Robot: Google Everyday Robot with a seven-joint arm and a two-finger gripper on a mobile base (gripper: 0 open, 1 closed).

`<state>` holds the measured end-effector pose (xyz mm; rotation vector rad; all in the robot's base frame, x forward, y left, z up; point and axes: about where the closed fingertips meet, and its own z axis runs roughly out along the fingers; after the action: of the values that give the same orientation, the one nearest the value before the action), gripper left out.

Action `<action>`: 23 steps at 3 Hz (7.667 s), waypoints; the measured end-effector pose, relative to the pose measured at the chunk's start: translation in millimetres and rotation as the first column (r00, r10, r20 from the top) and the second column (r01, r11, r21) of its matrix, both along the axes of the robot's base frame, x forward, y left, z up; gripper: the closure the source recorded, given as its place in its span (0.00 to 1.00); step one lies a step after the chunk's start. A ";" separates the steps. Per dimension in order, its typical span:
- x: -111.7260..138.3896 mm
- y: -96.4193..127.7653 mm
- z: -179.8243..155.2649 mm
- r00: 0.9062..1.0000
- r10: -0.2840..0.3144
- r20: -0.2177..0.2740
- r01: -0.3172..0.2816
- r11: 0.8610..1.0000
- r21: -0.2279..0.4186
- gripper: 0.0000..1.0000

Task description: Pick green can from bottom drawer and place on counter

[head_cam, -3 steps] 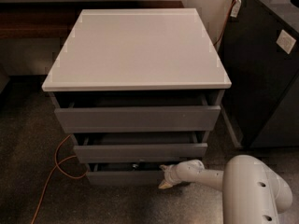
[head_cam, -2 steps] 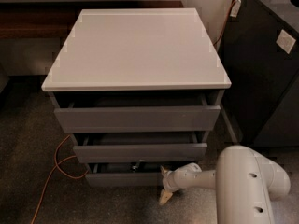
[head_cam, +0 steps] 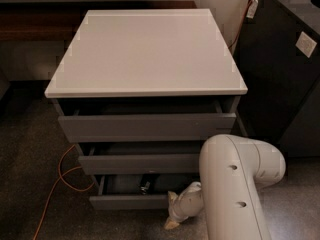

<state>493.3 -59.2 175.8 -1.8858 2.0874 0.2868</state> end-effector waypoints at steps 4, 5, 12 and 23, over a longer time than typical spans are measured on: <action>-6.7 2.7 17.4 1.000 -0.018 -0.017 0.018 1.000 0.003 1.00; -6.7 2.8 20.4 1.000 -0.018 -0.017 0.018 1.000 0.003 1.00; -20.8 17.9 42.1 0.999 -0.053 0.010 0.052 0.992 0.119 0.06; -78.4 6.0 -1.6 0.984 -0.088 -0.153 0.120 0.970 0.211 1.00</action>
Offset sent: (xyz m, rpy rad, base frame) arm -0.0944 0.0568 0.0159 0.0600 0.0550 -0.1202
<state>414.9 -53.2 174.2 -1.6645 2.1368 0.6169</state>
